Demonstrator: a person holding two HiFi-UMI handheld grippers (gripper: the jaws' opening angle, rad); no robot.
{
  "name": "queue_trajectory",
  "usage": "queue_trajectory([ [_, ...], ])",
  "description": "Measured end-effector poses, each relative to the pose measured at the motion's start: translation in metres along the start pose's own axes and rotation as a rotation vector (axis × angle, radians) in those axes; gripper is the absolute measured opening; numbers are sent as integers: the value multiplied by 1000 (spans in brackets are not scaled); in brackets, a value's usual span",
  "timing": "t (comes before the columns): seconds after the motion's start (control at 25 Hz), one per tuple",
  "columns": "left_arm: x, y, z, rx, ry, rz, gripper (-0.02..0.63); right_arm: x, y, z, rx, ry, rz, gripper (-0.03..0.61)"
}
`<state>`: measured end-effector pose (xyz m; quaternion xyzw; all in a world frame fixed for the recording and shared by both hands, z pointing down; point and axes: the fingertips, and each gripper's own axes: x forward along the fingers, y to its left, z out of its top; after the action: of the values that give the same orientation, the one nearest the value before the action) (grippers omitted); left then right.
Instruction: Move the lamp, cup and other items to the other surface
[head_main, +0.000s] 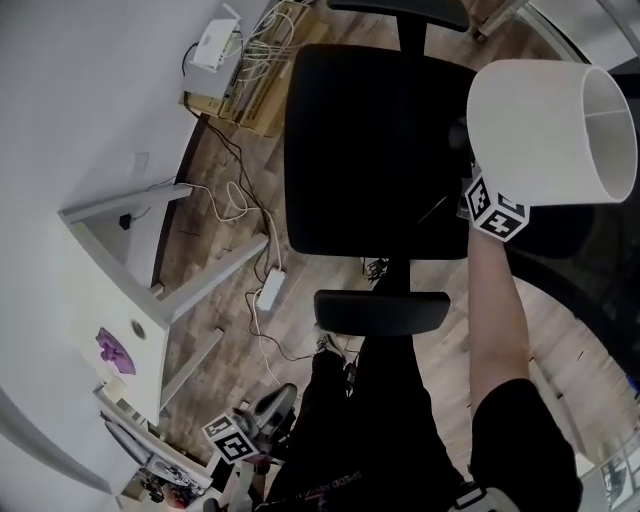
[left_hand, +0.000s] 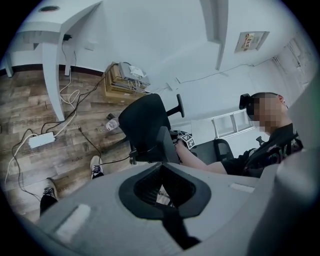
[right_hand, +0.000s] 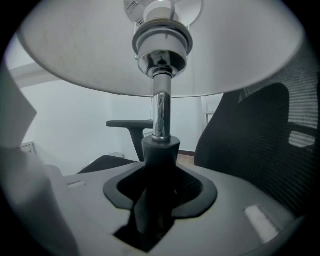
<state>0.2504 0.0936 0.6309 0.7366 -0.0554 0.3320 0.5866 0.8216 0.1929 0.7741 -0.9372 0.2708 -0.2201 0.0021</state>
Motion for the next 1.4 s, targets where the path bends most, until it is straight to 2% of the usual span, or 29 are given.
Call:
queue_trajectory([
  [0.4,22,16,-6,-46,40,24,-8,24,-20,-62,26,64,-33,160],
  [0.84,31,17,-7,-62,41,-14,-6,14,-25,-76,27,90,-34,164],
  [1.04,22,21,-8,-82,15,-24,-8,6,-24,-78,12,94,-33,169],
  [1.4,26,37,-23,-138,-26,-56,-8,-6,-26,-106,-134,196,-22,227],
])
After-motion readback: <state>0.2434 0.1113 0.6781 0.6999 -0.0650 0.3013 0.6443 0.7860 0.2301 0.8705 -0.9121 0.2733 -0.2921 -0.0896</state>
